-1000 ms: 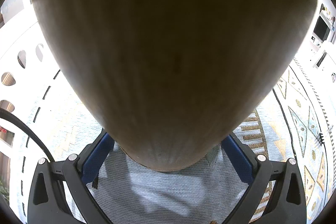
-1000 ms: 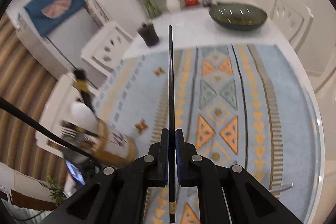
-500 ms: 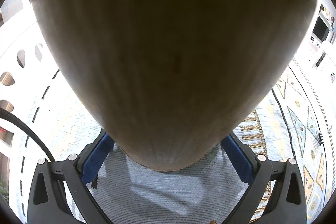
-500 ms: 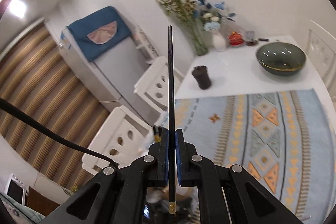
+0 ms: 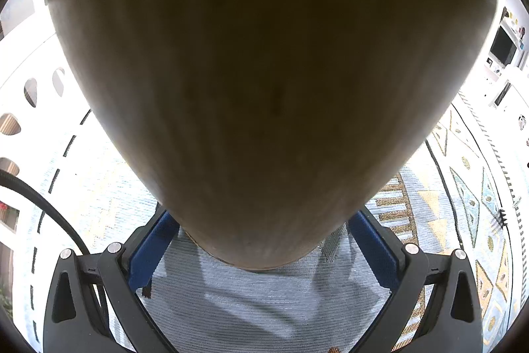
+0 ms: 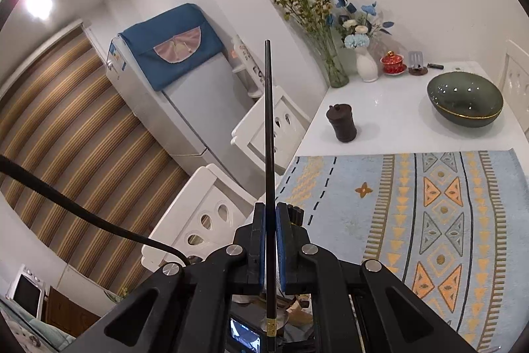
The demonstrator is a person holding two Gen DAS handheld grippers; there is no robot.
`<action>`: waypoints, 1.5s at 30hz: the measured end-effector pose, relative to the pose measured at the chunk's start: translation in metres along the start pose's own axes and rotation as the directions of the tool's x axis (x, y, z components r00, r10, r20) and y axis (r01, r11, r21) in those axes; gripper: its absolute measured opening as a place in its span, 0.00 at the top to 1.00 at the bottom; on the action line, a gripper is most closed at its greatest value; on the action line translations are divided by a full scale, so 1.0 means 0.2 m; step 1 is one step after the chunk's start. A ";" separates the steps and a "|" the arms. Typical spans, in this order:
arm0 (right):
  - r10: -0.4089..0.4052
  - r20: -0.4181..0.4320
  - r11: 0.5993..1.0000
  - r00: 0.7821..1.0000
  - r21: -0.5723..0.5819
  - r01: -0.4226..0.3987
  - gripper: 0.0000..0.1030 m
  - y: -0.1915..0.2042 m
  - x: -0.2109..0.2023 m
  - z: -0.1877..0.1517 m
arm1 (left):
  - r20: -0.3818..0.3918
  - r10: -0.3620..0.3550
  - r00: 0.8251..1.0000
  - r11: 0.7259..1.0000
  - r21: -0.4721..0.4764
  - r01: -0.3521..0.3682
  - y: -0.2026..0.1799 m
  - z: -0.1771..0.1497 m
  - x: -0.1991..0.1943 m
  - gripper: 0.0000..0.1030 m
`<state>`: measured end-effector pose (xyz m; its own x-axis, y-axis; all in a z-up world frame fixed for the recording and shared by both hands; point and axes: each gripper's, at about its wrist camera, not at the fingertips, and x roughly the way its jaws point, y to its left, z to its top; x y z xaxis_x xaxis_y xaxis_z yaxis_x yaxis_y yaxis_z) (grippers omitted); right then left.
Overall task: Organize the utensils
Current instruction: 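Lift the chopstick with the right gripper and lower it into the holder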
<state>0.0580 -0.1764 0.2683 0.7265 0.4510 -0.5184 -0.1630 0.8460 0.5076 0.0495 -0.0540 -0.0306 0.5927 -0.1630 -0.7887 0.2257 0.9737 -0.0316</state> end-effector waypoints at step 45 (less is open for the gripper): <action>0.014 0.003 1.000 1.000 -0.001 -0.014 0.95 0.01 0.23 -0.03 | 0.001 0.000 1.000 1.000 -0.001 0.000 0.01 0.00 0.00 0.00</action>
<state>0.0871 -0.1526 0.2407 0.7259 0.4620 -0.5094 -0.1735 0.8398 0.5144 0.0495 -0.0527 -0.0308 0.5932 -0.1629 -0.7884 0.2248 0.9739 -0.0321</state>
